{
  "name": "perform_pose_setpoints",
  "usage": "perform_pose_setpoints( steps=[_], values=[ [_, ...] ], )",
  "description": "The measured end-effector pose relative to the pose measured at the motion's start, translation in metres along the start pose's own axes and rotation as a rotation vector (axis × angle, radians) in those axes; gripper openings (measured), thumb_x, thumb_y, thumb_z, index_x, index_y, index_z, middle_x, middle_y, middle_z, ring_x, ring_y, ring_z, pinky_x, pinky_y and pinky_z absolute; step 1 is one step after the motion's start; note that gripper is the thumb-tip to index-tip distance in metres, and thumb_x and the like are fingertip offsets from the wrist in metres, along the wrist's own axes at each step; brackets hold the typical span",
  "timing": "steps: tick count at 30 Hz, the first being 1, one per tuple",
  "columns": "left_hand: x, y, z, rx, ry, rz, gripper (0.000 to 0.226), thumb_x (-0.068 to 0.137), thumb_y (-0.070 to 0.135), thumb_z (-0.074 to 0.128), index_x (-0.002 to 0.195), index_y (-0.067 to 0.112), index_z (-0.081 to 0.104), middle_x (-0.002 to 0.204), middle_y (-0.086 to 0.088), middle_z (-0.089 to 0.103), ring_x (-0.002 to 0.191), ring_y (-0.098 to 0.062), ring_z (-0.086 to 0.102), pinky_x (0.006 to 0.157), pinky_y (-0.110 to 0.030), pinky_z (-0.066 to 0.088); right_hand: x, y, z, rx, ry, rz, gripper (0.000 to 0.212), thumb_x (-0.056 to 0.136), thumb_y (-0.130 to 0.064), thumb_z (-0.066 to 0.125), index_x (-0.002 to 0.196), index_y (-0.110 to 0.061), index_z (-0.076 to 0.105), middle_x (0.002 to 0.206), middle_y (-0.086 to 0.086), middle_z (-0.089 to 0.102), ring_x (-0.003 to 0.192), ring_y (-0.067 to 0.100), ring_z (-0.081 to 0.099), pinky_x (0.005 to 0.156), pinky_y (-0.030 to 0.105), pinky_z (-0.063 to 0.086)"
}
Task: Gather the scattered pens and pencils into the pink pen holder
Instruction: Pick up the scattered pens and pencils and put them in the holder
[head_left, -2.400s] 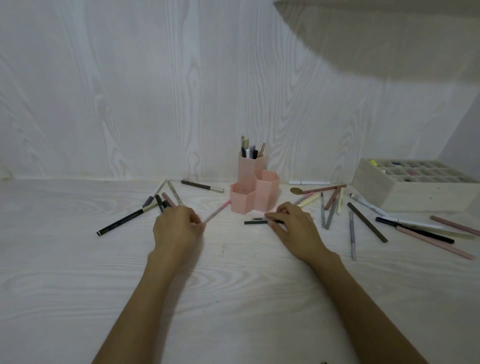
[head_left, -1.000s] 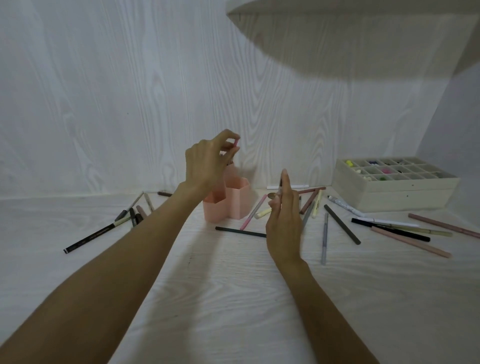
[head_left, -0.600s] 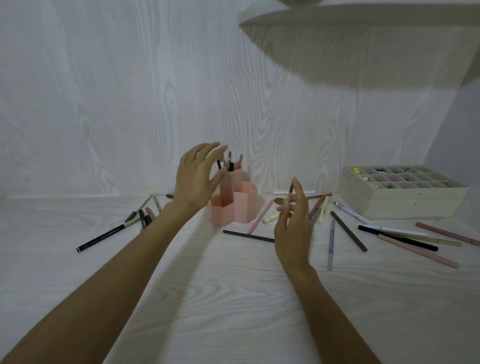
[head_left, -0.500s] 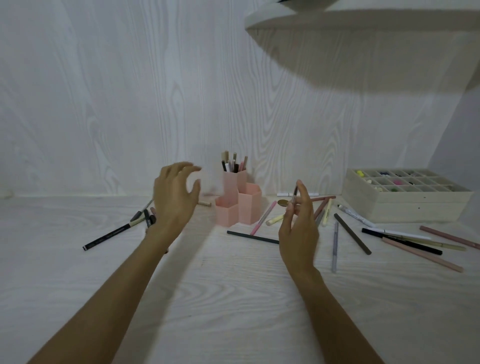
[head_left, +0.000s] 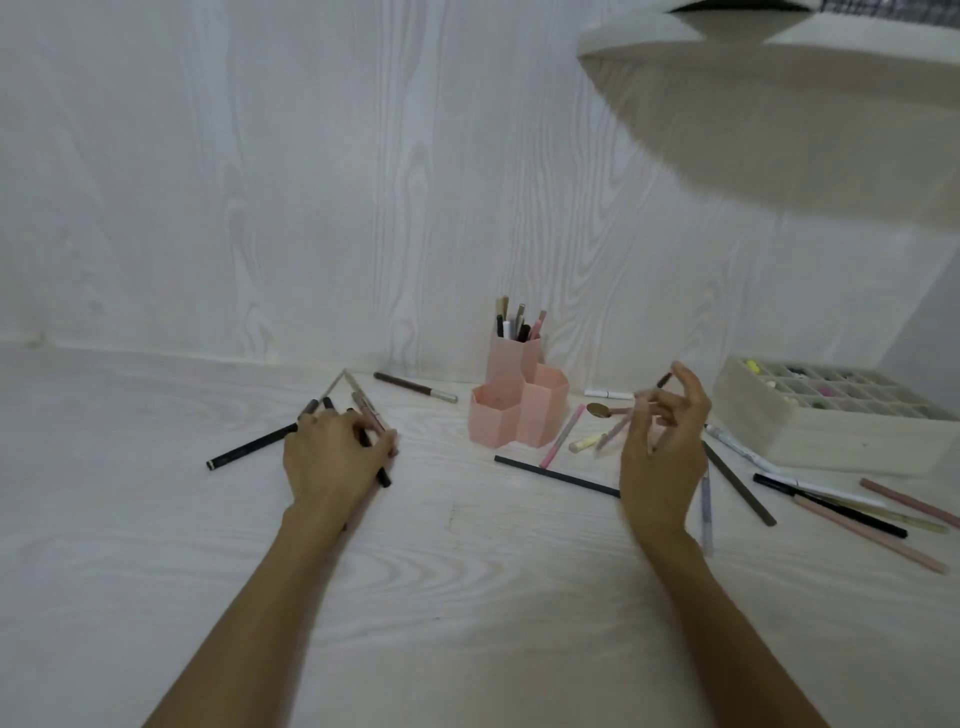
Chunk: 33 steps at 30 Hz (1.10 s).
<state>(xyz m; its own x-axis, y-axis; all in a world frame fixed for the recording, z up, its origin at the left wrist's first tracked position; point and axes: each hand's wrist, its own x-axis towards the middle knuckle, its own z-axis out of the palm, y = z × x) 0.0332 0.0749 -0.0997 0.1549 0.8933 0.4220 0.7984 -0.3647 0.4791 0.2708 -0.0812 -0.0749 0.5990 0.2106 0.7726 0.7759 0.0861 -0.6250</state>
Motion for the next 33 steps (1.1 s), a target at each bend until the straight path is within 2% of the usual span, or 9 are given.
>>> perform_pose_setpoints(
  steps=[3, 6, 9, 13, 17, 20, 23, 28, 33],
  values=[
    [-0.002, 0.005, 0.002, -0.007, -0.023, 0.003, 0.033, 0.078, 0.049, 0.065, 0.094, 0.022, 0.076, 0.090, -0.006, 0.071, 0.095, -0.027, 0.061, 0.081, -0.037, 0.050, 0.022, -0.016, 0.010, 0.140, 0.076, 0.029, 0.043, 0.093, -0.026, 0.053, 0.121, -0.052, 0.032, 0.097, -0.002, 0.066, 0.089, 0.010, 0.063, 0.076, 0.003, 0.043],
    [-0.005, 0.009, 0.003, -0.035, -0.083, -0.003, 0.031, 0.080, 0.050, 0.062, 0.090, 0.023, 0.074, 0.090, 0.000, 0.071, 0.094, -0.023, 0.061, 0.085, -0.039, 0.048, 0.052, -0.040, 0.027, 0.227, 0.142, -0.035, 0.039, 0.092, -0.020, 0.053, 0.124, -0.035, 0.035, 0.090, -0.015, 0.066, 0.087, 0.002, 0.064, 0.083, 0.013, 0.048],
    [-0.007, 0.009, 0.001, -0.089, -0.106, 0.018, 0.022, 0.079, 0.050, 0.063, 0.075, 0.029, 0.069, 0.079, 0.005, 0.070, 0.091, -0.020, 0.060, 0.085, -0.035, 0.044, 0.081, -0.063, 0.047, 0.255, 0.143, -0.119, 0.036, 0.093, -0.019, 0.052, 0.126, -0.023, 0.036, 0.090, -0.010, 0.066, 0.085, 0.003, 0.065, 0.083, 0.018, 0.051],
    [-0.005, 0.008, 0.001, -0.201, -0.192, 0.101, 0.029, 0.080, 0.044, 0.065, 0.053, 0.042, 0.055, 0.055, 0.015, 0.055, 0.066, -0.006, 0.055, 0.072, -0.030, 0.043, 0.097, -0.074, 0.076, 0.110, -0.040, -0.153, 0.037, 0.096, -0.020, 0.049, 0.130, -0.015, 0.036, 0.097, 0.007, 0.069, 0.085, 0.011, 0.065, 0.078, 0.018, 0.050],
    [-0.003, 0.007, 0.003, -0.298, -0.268, 0.129, 0.014, 0.080, 0.039, 0.066, 0.066, 0.043, 0.066, 0.051, 0.015, 0.053, 0.056, -0.001, 0.052, 0.058, -0.022, 0.036, 0.091, -0.065, 0.092, -0.061, -0.264, -0.161, 0.036, 0.096, -0.015, 0.049, 0.129, -0.014, 0.036, 0.098, 0.011, 0.068, 0.085, 0.017, 0.064, 0.075, 0.027, 0.050],
    [-0.003, 0.005, 0.007, -0.360, -0.327, 0.155, 0.020, 0.083, 0.042, 0.062, 0.065, 0.051, 0.060, 0.064, 0.018, 0.059, 0.063, -0.001, 0.056, 0.053, -0.017, 0.034, 0.084, -0.059, 0.102, -0.155, -0.376, -0.162, 0.034, 0.094, -0.014, 0.051, 0.125, -0.012, 0.038, 0.099, 0.011, 0.070, 0.080, 0.022, 0.065, 0.067, 0.029, 0.049],
    [-0.002, 0.007, 0.012, -0.537, -0.388, 0.128, 0.014, 0.089, 0.043, 0.054, 0.095, 0.043, 0.067, 0.087, 0.020, 0.066, 0.087, 0.000, 0.059, 0.070, -0.017, 0.041, 0.081, -0.051, 0.106, -0.272, -0.430, -0.175, 0.022, 0.094, -0.018, 0.051, 0.116, -0.013, 0.047, 0.095, 0.007, 0.071, 0.072, 0.020, 0.061, 0.059, 0.025, 0.037],
    [0.002, 0.012, 0.011, -0.821, -0.370, 0.087, 0.023, 0.096, 0.029, 0.051, 0.112, 0.028, 0.067, 0.109, 0.011, 0.067, 0.107, -0.007, 0.058, 0.097, -0.028, 0.043, 0.080, -0.039, 0.100, -0.479, -0.531, -0.221, 0.030, 0.095, -0.027, 0.044, 0.111, -0.018, 0.067, 0.119, 0.004, 0.062, 0.115, 0.026, 0.045, 0.091, 0.034, 0.032],
    [0.002, 0.009, 0.017, -0.681, -0.282, 0.055, 0.021, 0.095, 0.028, 0.051, 0.109, 0.031, 0.066, 0.109, 0.008, 0.066, 0.106, -0.011, 0.058, 0.084, -0.024, 0.040, 0.089, -0.034, 0.085, -0.432, -0.682, -0.228, 0.035, 0.099, -0.030, 0.038, 0.127, -0.026, 0.056, 0.135, 0.002, 0.047, 0.127, 0.023, 0.034, 0.102, 0.038, 0.028]
  ],
)
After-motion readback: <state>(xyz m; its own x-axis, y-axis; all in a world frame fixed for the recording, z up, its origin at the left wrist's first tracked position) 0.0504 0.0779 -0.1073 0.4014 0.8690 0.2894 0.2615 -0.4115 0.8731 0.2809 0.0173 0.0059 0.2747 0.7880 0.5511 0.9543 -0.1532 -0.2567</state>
